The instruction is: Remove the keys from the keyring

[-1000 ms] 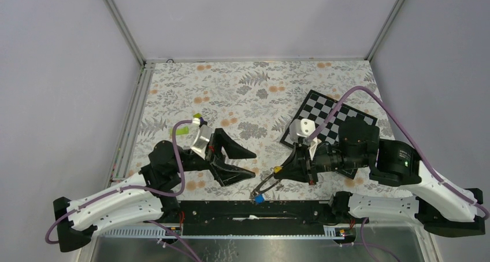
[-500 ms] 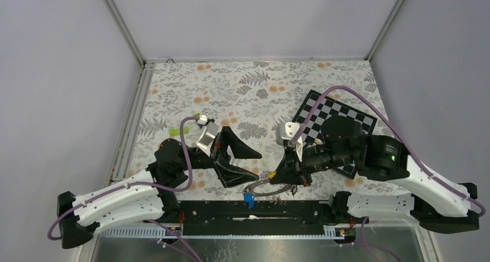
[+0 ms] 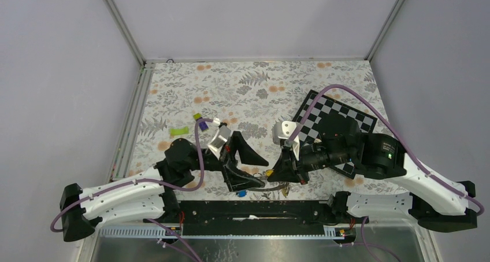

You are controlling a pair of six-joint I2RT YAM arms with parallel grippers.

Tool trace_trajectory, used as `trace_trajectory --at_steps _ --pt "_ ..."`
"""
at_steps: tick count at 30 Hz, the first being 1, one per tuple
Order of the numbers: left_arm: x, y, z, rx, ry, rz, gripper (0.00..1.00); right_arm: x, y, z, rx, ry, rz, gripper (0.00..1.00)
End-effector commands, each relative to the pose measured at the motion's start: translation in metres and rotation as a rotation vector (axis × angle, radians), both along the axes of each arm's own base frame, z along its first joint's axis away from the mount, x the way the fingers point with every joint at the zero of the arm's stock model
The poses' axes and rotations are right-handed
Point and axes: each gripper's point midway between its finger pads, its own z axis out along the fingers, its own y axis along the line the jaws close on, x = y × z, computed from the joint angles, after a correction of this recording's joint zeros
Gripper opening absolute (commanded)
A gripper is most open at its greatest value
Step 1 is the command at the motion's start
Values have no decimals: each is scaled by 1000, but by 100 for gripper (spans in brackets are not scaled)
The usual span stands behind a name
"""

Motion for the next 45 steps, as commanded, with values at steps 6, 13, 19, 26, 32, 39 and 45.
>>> trace_trajectory --at_steps 6,13,19,26,32,39,45 --pt "-10 -7 13 -48 -45 -54 64 -2 6 32 107 -41 28 0" --pt "-10 -7 18 -62 -55 -54 51 -2 6 17 57 -18 26 0" --pt "-10 -6 18 -47 -69 -43 31 1 -3 14 40 -23 -9 0" --pt "-8 0 17 -13 -86 -14 20 1 -14 14 29 -27 -35 0" --pt "-5 6 20 6 -100 23 13 1 -18 11 22 -29 -46 0" --pt "-4 9 18 43 -109 39 11 3 -21 6 6 -28 -59 0" --pt "-4 11 18 52 -110 40 10 4 -25 -1 -27 -22 -74 0"
